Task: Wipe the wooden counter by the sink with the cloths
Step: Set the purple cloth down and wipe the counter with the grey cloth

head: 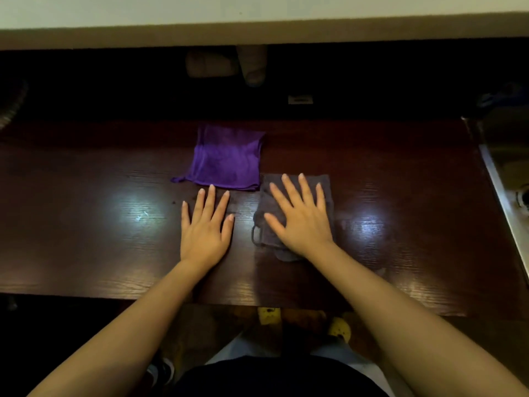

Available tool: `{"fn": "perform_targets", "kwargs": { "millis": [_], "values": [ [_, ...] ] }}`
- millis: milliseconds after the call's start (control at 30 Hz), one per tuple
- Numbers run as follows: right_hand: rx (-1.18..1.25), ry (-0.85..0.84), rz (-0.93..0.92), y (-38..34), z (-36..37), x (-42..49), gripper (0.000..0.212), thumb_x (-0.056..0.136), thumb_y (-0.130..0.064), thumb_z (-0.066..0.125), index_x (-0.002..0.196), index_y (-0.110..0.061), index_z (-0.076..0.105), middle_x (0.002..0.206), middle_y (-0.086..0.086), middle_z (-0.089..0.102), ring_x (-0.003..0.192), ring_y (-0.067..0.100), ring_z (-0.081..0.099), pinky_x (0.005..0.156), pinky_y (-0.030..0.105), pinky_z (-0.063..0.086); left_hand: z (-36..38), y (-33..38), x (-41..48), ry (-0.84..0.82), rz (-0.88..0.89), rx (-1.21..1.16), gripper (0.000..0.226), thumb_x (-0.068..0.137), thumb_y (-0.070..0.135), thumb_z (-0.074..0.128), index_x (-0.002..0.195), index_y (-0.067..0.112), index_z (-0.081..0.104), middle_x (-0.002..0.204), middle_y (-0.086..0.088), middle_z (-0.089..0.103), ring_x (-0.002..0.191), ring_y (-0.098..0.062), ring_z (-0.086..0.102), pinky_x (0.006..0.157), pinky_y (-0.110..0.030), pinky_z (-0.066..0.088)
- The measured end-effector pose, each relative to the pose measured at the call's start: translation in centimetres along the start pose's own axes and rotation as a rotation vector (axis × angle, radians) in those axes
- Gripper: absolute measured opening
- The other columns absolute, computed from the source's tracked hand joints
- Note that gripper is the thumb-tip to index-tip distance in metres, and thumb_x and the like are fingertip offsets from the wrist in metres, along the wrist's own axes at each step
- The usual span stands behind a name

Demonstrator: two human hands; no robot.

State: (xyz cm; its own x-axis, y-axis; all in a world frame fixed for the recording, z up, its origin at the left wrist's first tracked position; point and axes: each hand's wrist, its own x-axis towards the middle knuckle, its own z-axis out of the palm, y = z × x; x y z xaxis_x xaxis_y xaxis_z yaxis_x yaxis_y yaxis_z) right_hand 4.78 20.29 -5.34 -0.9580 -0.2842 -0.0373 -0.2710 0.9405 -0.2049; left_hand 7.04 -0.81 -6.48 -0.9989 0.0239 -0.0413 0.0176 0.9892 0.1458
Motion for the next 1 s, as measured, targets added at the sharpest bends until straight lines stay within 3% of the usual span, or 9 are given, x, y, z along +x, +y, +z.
{"fn": "perform_targets", "kwargs": {
  "millis": [100, 200, 300, 467, 567, 667, 767, 1000],
  "values": [
    [-0.013, 0.024, 0.013, -1.3, 0.5, -1.2, 0.066, 0.089, -0.058, 0.031, 0.147, -0.028, 0.023, 0.158, 0.002, 0.019, 0.146, 0.033, 0.007, 0.116, 0.058, 0.004, 0.1, 0.0, 0.0, 0.013, 0.010, -0.005, 0.057, 0.091, 0.047, 0.015, 0.145, 0.028, 0.020, 0.157, -0.003, 0.015, 0.146, -0.020, 0.006, 0.116, -0.052, 0.004],
    [0.008, 0.001, -0.173, -4.3, 2.0, -6.6, 0.067, 0.086, -0.058, 0.035, 0.145, -0.028, 0.029, 0.155, 0.003, 0.028, 0.144, 0.034, 0.017, 0.114, 0.061, 0.014, 0.4, -0.1, 0.1, 0.021, 0.017, -0.006, 0.057, 0.091, 0.047, 0.015, 0.144, 0.028, 0.021, 0.157, -0.004, 0.016, 0.145, -0.020, 0.007, 0.115, -0.053, 0.004],
    [-0.001, -0.022, -0.254, -3.2, 1.8, -6.8, 0.065, 0.086, -0.059, 0.037, 0.144, -0.031, 0.030, 0.155, -0.001, 0.029, 0.144, 0.031, 0.020, 0.115, 0.057, 0.011, 0.5, -0.2, 0.2, 0.026, 0.014, -0.016, 0.058, 0.090, 0.048, 0.016, 0.144, 0.028, 0.021, 0.157, -0.004, 0.017, 0.145, -0.021, 0.007, 0.115, -0.053, 0.004],
    [-0.033, 0.022, 0.092, 4.8, -0.6, -1.3, 0.064, 0.090, -0.056, 0.037, 0.147, -0.031, 0.022, 0.159, 0.000, 0.017, 0.147, 0.029, 0.008, 0.117, 0.053, 0.003, 0.3, -0.3, 0.0, 0.026, 0.002, -0.013, 0.058, 0.090, 0.050, 0.015, 0.144, 0.029, 0.020, 0.157, -0.003, 0.015, 0.145, -0.020, 0.005, 0.115, -0.050, 0.000],
    [-0.029, 0.070, 0.242, 4.3, -0.3, -2.1, 0.065, 0.091, -0.055, 0.034, 0.148, -0.025, 0.022, 0.159, 0.005, 0.017, 0.146, 0.033, 0.007, 0.116, 0.057, 0.003, 0.4, 0.0, 0.0, 0.026, -0.007, -0.014, 0.058, 0.090, 0.051, 0.015, 0.145, 0.030, 0.019, 0.158, -0.003, 0.014, 0.145, -0.019, 0.003, 0.116, -0.050, -0.001],
    [-0.040, 0.047, 0.044, -0.7, 1.3, -6.4, 0.067, 0.087, -0.057, 0.034, 0.146, -0.026, 0.026, 0.157, 0.005, 0.023, 0.145, 0.034, 0.013, 0.115, 0.058, 0.008, 0.4, 0.1, 0.1, 0.022, -0.008, -0.055, 0.060, 0.088, 0.054, 0.019, 0.144, 0.032, 0.019, 0.158, -0.002, 0.012, 0.145, -0.018, 0.002, 0.116, -0.049, -0.003],
    [-0.023, -0.014, -0.149, 0.2, 1.2, -8.5, 0.065, 0.086, -0.059, 0.035, 0.144, -0.030, 0.029, 0.155, 0.000, 0.029, 0.145, 0.029, 0.017, 0.115, 0.056, 0.015, 0.4, 0.9, 0.0, 0.043, -0.013, -0.157, 0.060, 0.087, 0.055, 0.023, 0.143, 0.035, 0.021, 0.158, 0.000, 0.012, 0.145, -0.015, 0.000, 0.116, -0.048, -0.005],
    [-0.059, 0.004, 0.309, 12.6, -2.4, -5.2, 0.065, 0.091, -0.058, 0.026, 0.148, -0.028, 0.018, 0.159, 0.001, 0.014, 0.147, 0.027, 0.005, 0.117, 0.055, 0.006, 0.7, 6.6, -1.4, 0.040, 0.088, -0.114, 0.058, 0.089, 0.051, 0.027, 0.143, 0.032, 0.023, 0.157, -0.001, 0.017, 0.146, -0.019, 0.005, 0.116, -0.049, 0.001]
  ]
}}
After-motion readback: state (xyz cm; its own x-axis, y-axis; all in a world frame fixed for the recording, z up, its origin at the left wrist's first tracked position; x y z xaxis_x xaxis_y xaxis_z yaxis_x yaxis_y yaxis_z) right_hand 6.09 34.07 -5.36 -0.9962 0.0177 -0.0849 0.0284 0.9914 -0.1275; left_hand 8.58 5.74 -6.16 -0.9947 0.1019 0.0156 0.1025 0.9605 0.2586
